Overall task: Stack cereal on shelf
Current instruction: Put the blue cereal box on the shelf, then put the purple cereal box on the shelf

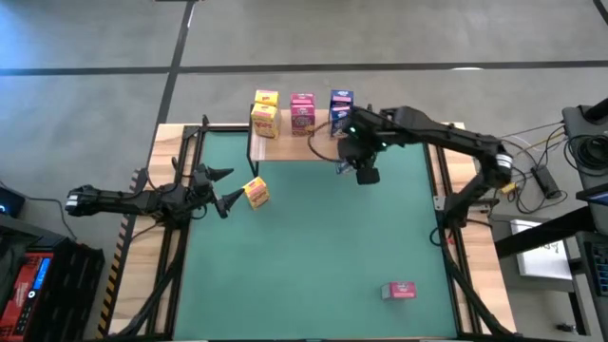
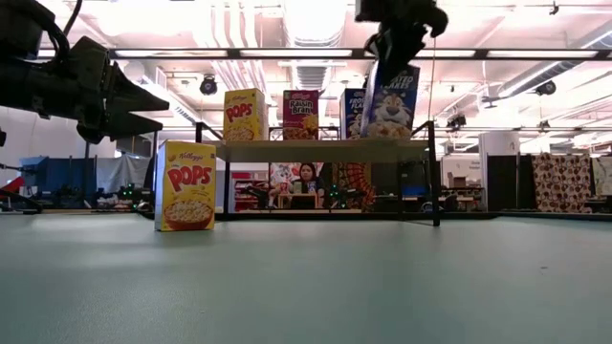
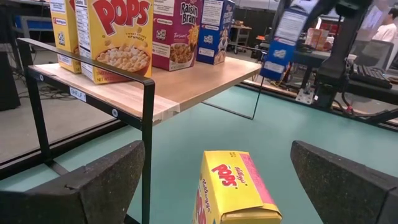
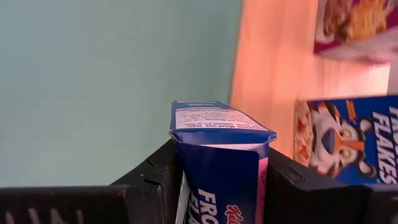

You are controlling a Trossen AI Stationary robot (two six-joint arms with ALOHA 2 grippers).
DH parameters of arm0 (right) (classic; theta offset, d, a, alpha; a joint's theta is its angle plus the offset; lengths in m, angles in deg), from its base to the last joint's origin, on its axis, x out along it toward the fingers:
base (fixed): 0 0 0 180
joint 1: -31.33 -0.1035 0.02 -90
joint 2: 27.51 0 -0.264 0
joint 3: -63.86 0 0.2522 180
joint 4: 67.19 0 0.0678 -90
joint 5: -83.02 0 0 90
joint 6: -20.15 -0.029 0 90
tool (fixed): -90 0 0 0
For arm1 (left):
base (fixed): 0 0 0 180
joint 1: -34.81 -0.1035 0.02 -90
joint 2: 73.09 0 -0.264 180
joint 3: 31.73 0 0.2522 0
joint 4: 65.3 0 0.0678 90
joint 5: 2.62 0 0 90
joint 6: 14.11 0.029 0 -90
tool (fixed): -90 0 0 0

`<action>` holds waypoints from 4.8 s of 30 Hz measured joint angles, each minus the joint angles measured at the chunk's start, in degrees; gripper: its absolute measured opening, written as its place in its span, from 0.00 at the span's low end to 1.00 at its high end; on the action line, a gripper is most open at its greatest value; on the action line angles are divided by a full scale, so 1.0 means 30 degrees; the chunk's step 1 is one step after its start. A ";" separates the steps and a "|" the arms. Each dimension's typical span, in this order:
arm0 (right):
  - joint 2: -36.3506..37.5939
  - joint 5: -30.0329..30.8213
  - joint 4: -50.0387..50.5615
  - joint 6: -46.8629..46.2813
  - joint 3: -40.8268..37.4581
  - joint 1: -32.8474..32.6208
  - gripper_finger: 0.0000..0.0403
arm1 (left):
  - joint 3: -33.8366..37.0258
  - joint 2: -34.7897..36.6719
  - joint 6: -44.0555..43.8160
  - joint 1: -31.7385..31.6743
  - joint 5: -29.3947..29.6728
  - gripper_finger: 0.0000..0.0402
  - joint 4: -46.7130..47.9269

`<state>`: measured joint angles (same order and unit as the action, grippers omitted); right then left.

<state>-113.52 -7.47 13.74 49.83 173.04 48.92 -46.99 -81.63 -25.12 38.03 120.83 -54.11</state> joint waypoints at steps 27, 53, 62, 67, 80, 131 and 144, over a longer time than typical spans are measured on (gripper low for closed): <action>-0.4449 -0.1719 0.4905 0.1439 0.7175 0.2310 0.35 | 0.0000 0.0000 0.0000 0.0000 0.0001 0.96 -0.0001; -0.5123 -0.1428 0.3057 0.1581 0.7167 0.3232 0.35 | 0.0000 0.0000 0.0000 0.0000 0.0000 0.96 -0.0001; -0.5123 -0.1341 0.2895 0.2082 0.7153 0.3232 0.35 | 0.0003 0.0000 0.0001 0.0000 0.0001 0.96 0.0002; -0.5123 -0.1333 0.2888 0.2421 0.7153 0.3232 0.35 | 0.0000 0.0000 0.0000 0.0000 0.0001 0.96 -0.0001; -0.5123 -0.0838 0.2778 0.1865 0.7146 0.3239 0.49 | 0.0000 0.0000 0.0000 0.0000 0.0001 0.96 0.0000; -0.1927 -0.3227 0.5853 -0.9094 0.3115 -0.4591 0.77 | 0.0006 0.0000 0.0001 0.0000 0.0001 0.96 0.0006; -0.1793 0.3588 0.3007 -1.8478 -0.0317 -1.3771 0.77 | 0.0002 0.0000 0.0000 0.0000 -0.0001 0.96 -0.0001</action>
<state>-118.90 3.30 22.76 -5.60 172.09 7.61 -46.98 -81.63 -25.12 38.03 120.83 -54.11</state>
